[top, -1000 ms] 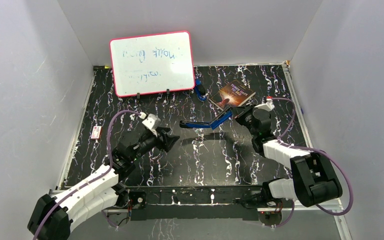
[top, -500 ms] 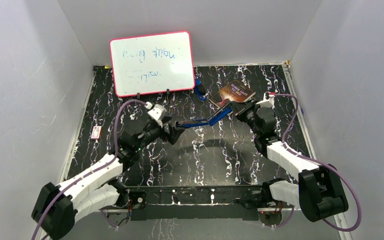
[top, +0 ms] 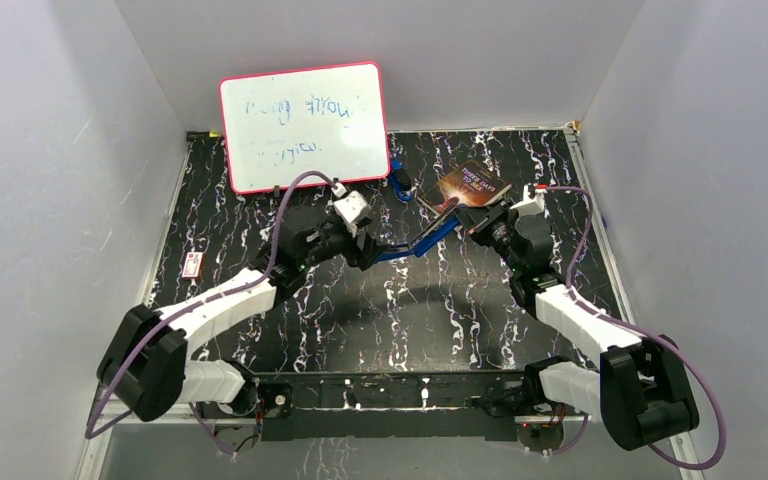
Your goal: Load the staples into the stapler
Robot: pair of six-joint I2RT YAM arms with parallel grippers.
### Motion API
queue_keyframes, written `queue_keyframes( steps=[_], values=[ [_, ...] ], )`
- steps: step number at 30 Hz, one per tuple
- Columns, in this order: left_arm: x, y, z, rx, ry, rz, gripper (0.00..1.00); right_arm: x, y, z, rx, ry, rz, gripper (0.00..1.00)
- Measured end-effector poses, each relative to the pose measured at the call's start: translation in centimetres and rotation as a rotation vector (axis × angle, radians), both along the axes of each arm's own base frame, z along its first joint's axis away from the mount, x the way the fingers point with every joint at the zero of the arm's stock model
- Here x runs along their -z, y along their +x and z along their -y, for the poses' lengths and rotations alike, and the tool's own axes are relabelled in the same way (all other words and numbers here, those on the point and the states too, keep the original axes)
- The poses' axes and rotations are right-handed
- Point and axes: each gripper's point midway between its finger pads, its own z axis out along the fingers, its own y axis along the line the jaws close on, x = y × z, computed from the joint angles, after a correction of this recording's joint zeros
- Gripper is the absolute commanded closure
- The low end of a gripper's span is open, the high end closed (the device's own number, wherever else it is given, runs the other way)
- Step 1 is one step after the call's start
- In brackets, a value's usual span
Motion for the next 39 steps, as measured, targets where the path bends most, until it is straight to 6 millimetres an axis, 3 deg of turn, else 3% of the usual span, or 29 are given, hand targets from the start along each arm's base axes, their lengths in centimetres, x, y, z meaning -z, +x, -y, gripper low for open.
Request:
queue_keyframes(
  steps=[5, 9, 14, 19, 22, 28, 35, 39],
  values=[
    [4.6, -0.1, -0.3, -0.006, 0.078, -0.073, 0.31, -1.5, -0.4, 0.0, -0.006, 0.024, 0.033, 1.00],
    [5.8, -0.7, -1.0, -0.022, 0.099, -0.089, 0.27, -1.9, -0.6, 0.0, -0.011, 0.026, 0.043, 1.00],
    [2.9, -0.6, -0.6, 0.002, 0.063, -0.031, 0.22, -1.9, -0.7, -0.1, -0.014, 0.028, 0.043, 1.00],
    [-1.7, -0.5, 2.0, 0.117, -0.023, 0.047, 0.22, -2.0, -0.7, -0.2, -0.022, 0.035, 0.041, 1.00],
    [-2.2, -0.3, 3.8, 0.190, -0.040, 0.062, 0.24, -2.1, -0.8, -0.3, -0.023, 0.048, 0.034, 1.00],
    [0.8, -0.3, 4.2, 0.187, 0.004, 0.014, 0.26, -2.1, -0.8, -0.3, -0.023, 0.053, 0.032, 1.00],
    [4.6, -0.2, -0.1, -0.039, 0.063, -0.032, 0.35, -2.1, -0.8, -0.3, -0.023, 0.052, 0.032, 1.00],
    [6.4, -0.6, -0.4, -0.091, 0.080, -0.071, 0.34, -2.0, -0.8, -0.3, -0.023, 0.050, 0.032, 1.00]
  ],
)
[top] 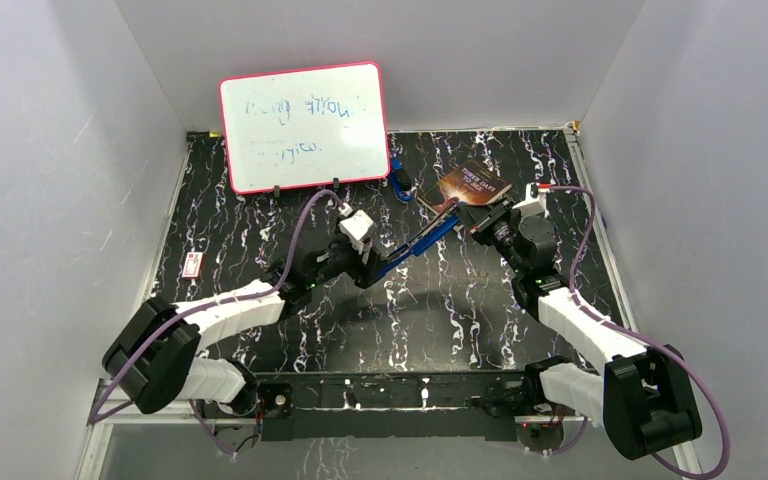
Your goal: Load the staples into the stapler
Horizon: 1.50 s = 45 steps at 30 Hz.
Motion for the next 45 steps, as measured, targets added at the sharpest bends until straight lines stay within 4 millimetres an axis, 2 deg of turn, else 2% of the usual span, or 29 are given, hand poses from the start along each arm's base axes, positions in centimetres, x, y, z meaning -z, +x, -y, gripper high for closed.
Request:
queue_keyframes(
  steps=[6, 10, 12, 17, 20, 22, 25, 30, 33, 36, 40, 45],
  values=[
    [1.4, -0.6, 0.9, 0.000, 0.034, -0.009, 0.29, 0.0, -0.1, -0.1, -0.011, -0.001, 0.000, 1.00],
    [0.6, -0.3, 1.1, 0.005, 0.036, 0.016, 0.26, 0.0, -0.1, -0.1, -0.010, -0.001, 0.000, 1.00],
    [-0.9, -0.2, 1.9, 0.038, 0.016, 0.045, 0.26, 0.0, -0.1, -0.1, -0.010, -0.001, 0.000, 1.00],
    [-6.6, -0.9, 4.9, 0.198, -0.084, 0.134, 0.26, 0.0, -0.1, -0.1, -0.010, 0.000, -0.001, 1.00],
    [-8.9, -1.6, 6.2, 0.287, -0.122, 0.174, 0.26, 0.0, -0.1, -0.2, -0.011, 0.000, -0.001, 1.00],
    [-9.5, -1.7, 7.0, 0.332, -0.125, 0.190, 0.25, 0.0, -0.2, -0.2, -0.015, 0.001, 0.001, 1.00],
    [-8.3, -1.4, 8.2, 0.382, -0.097, 0.174, 0.25, -0.1, -0.3, -0.3, -0.024, 0.002, 0.001, 1.00],
    [-4.1, -1.4, 9.4, 0.454, -0.022, 0.085, 0.28, -0.1, -0.4, -0.5, -0.037, 0.004, 0.002, 1.00],
    [-2.7, -1.3, 9.5, 0.463, 0.006, 0.057, 0.34, -0.1, -0.5, -0.6, -0.041, 0.005, 0.003, 1.00],
    [-2.3, -1.2, 9.4, 0.457, 0.019, 0.053, 0.44, -0.2, -0.5, -0.7, -0.049, 0.006, 0.006, 1.00],
    [-2.6, -0.8, 9.5, 0.448, 0.027, 0.061, 0.68, -0.2, -0.6, -0.8, -0.055, 0.006, 0.007, 1.00],
    [-2.9, 0.1, 9.4, 0.410, 0.032, 0.055, 0.93, -0.2, -0.5, -0.7, -0.052, -0.004, 0.012, 1.00]
  ],
)
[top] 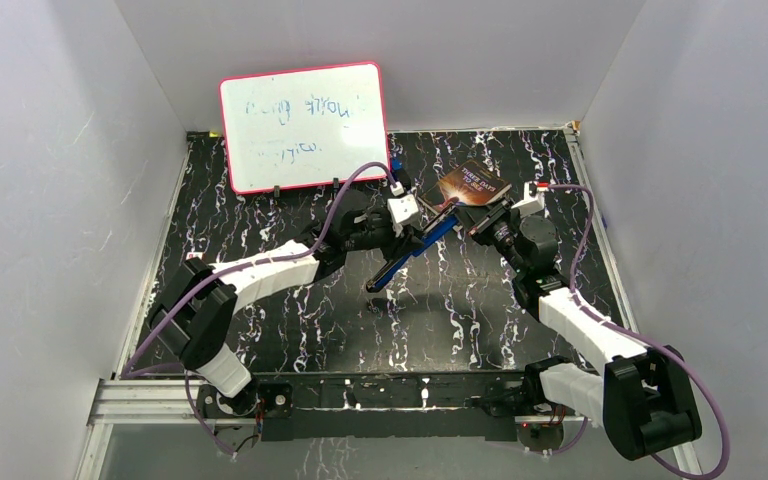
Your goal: Load the staples into the stapler
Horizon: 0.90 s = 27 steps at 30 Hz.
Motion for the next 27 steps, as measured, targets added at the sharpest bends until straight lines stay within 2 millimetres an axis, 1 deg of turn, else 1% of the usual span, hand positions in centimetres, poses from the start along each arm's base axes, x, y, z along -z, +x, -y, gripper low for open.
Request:
queue_keyframes(
  steps=[1, 3, 4, 5, 7, 9, 11, 12, 14, 17, 18, 20, 23, 26, 27],
  values=[
    [-0.1, 0.1, 0.0, -0.005, 0.001, -0.001, 0.99, -0.1, 0.0, 0.0, 0.002, -0.002, 0.004, 1.00],
    [-0.1, 0.1, 0.0, -0.006, 0.002, -0.002, 1.00, -0.2, 0.0, 0.1, 0.003, -0.002, 0.008, 0.98],
    [-0.1, 0.2, 0.0, -0.006, 0.004, -0.002, 1.00, -0.2, 0.0, 0.1, 0.003, -0.003, 0.010, 0.90],
    [-0.1, 0.2, 0.0, -0.005, 0.009, -0.003, 1.00, -0.2, 0.0, 0.1, 0.004, -0.005, 0.010, 0.78],
    [-0.1, 0.3, -0.2, -0.003, 0.018, -0.001, 1.00, -0.2, 0.0, 0.1, 0.006, -0.006, 0.010, 0.59],
    [0.1, 0.6, -0.8, 0.002, 0.036, 0.007, 1.00, -0.2, -0.2, 0.2, 0.005, -0.009, 0.009, 0.47],
    [0.2, 1.0, -1.6, 0.019, 0.047, 0.012, 1.00, -0.3, -0.6, 0.0, -0.006, -0.023, 0.010, 0.40],
    [0.3, 1.1, -2.1, 0.030, 0.054, 0.015, 1.00, -0.3, -0.9, 0.1, -0.006, -0.032, 0.010, 0.38],
    [0.9, 1.4, -4.0, 0.046, 0.092, 0.006, 1.00, -1.1, -1.0, 0.8, 0.029, -0.042, 0.039, 0.36],
    [2.2, 1.8, -6.6, 0.057, 0.172, 0.009, 1.00, -3.3, -1.3, 2.3, 0.094, -0.060, 0.115, 0.36],
    [2.8, 1.8, -7.6, 0.065, 0.213, 0.011, 1.00, -3.8, -1.4, 2.7, 0.108, -0.066, 0.136, 0.36],
    [3.8, 1.4, -8.8, 0.101, 0.293, 0.012, 1.00, -4.4, -1.7, 3.2, 0.130, -0.082, 0.167, 0.36],
    [4.7, 0.3, -9.8, 0.183, 0.400, 0.025, 1.00, -3.7, -2.3, 3.7, 0.136, -0.113, 0.168, 0.36],
    [6.0, -0.1, -11.0, 0.240, 0.507, 0.044, 1.00, -1.8, -2.6, 3.8, 0.131, -0.152, 0.133, 0.35],
    [6.8, -0.3, -11.6, 0.261, 0.553, 0.050, 1.00, -1.4, -2.7, 3.8, 0.127, -0.163, 0.122, 0.35]
  ],
)
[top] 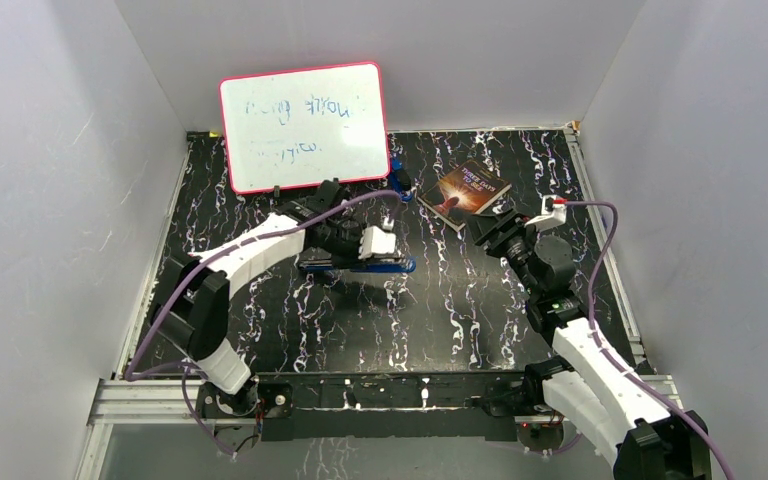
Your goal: Load the staples into the stapler
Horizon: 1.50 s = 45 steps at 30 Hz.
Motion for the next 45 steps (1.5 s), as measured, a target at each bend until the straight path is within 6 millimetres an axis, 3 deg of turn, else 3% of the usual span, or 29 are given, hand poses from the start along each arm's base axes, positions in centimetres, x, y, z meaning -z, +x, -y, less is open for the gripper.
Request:
queue_keyframes(
  steps=[6, 9, 15, 17, 20, 23, 27, 29, 33, 34, 36, 40, 45],
  values=[
    [5.5, -2.4, -4.4, 0.147, 0.243, -0.009, 1.00, 1.5, -0.3, -0.1, -0.019, -0.036, -0.027, 0.35],
    [6.8, -3.5, -5.9, 0.188, 0.306, -0.026, 0.98, 2.3, -0.3, -0.4, -0.034, -0.052, -0.044, 0.35],
    [7.3, -3.1, -6.6, 0.224, 0.353, 0.022, 0.77, 3.6, -0.1, -0.8, -0.057, -0.066, -0.084, 0.34],
    [7.6, -3.1, -6.8, 0.228, 0.364, 0.029, 0.65, 3.9, -0.1, -0.9, -0.061, -0.069, -0.094, 0.34],
    [7.8, -3.1, -6.8, 0.228, 0.365, 0.036, 0.35, 4.0, 0.0, -0.9, -0.060, -0.071, -0.097, 0.34],
    [7.7, -3.3, -7.0, 0.217, 0.368, 0.037, 0.30, 4.1, 0.0, -0.8, -0.058, -0.074, -0.096, 0.34],
    [4.6, -2.8, -6.6, 0.183, 0.317, 0.113, 0.12, 4.4, 0.1, -0.8, -0.060, -0.096, -0.094, 0.33],
    [0.0, -2.0, -6.0, 0.064, 0.226, 0.197, 0.07, 6.3, 1.0, -1.2, -0.087, -0.182, -0.131, 0.33],
    [-4.8, -0.3, -5.1, -0.195, 0.067, 0.240, 0.08, 7.5, 4.8, -3.7, -0.192, -0.263, -0.173, 0.34],
    [-9.3, 0.9, -4.7, -0.446, -0.131, 0.258, 0.02, 8.9, 7.3, -5.9, -0.290, -0.295, -0.187, 0.30],
    [-9.9, 1.3, -5.0, -0.539, -0.169, 0.238, 0.02, 10.1, 7.2, -6.4, -0.319, -0.320, -0.216, 0.29],
    [-10.2, 2.8, -6.7, -0.831, -0.227, 0.177, 0.02, 9.2, 14.8, -10.0, -0.356, -0.405, -0.133, 0.28],
    [-10.2, 3.6, -8.2, -1.018, -0.258, 0.137, 0.02, 12.2, 18.5, -12.8, -0.419, -0.501, -0.126, 0.28]
  ],
)
